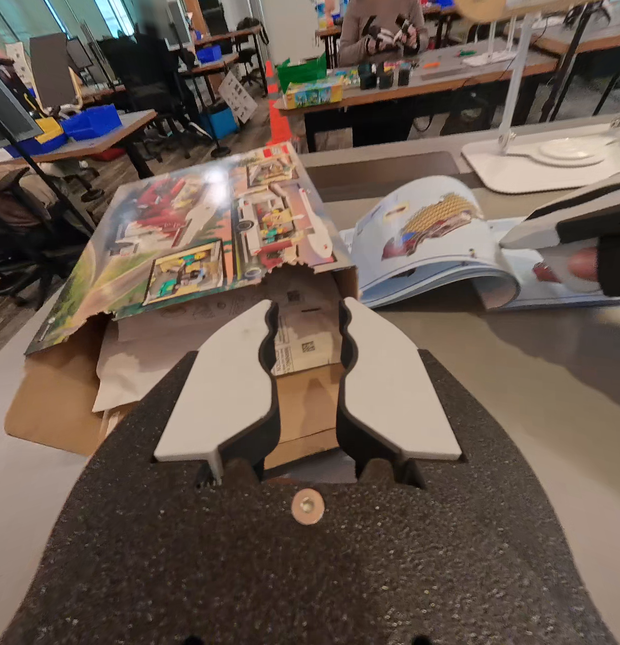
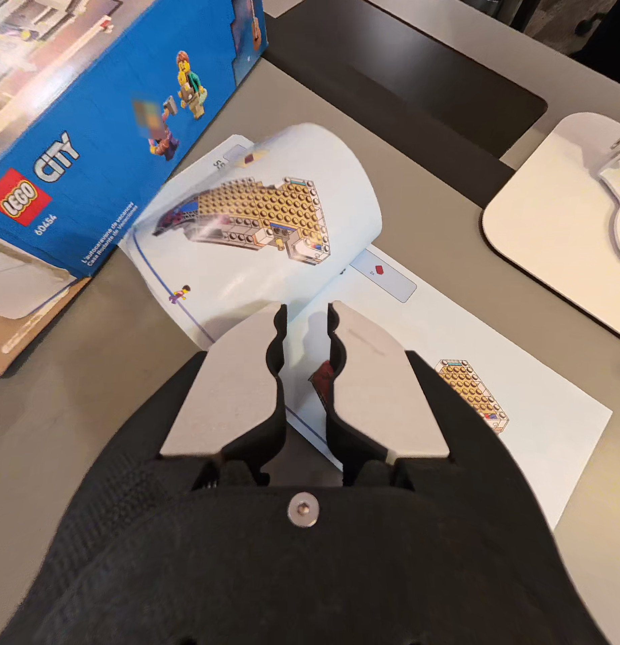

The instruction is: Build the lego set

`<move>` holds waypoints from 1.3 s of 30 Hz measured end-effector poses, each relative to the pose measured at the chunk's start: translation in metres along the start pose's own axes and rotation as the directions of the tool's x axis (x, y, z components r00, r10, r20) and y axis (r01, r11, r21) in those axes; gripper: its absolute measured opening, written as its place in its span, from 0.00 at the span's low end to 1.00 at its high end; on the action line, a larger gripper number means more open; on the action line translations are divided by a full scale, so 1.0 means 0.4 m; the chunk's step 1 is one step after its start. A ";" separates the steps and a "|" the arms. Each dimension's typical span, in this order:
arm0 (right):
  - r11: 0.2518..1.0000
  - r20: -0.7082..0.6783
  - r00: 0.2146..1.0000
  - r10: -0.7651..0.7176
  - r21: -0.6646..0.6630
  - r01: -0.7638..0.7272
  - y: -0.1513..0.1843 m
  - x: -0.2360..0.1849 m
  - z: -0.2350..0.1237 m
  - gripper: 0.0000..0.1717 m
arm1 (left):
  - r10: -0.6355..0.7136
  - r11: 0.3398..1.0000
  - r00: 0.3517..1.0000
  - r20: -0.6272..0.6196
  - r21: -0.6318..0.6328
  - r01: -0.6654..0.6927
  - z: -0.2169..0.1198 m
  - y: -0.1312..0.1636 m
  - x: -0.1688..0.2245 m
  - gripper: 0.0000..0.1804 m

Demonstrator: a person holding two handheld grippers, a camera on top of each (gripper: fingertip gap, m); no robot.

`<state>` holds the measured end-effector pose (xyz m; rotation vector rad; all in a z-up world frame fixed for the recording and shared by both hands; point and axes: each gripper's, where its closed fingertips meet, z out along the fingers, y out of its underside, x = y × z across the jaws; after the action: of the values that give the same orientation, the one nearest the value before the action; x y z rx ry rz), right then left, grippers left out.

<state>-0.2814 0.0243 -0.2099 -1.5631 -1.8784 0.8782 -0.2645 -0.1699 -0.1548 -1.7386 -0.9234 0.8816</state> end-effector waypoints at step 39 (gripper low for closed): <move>0.958 0.004 0.962 -0.272 -0.087 0.272 -0.055 -0.064 0.053 0.13 | -0.077 0.987 0.936 -0.343 -0.162 0.022 0.053 0.062 0.097 0.05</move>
<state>-0.3067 -0.0065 -0.2066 -1.3106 -2.0877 0.6745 -0.2603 -0.1339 -0.1907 -1.9190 -0.8099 0.4540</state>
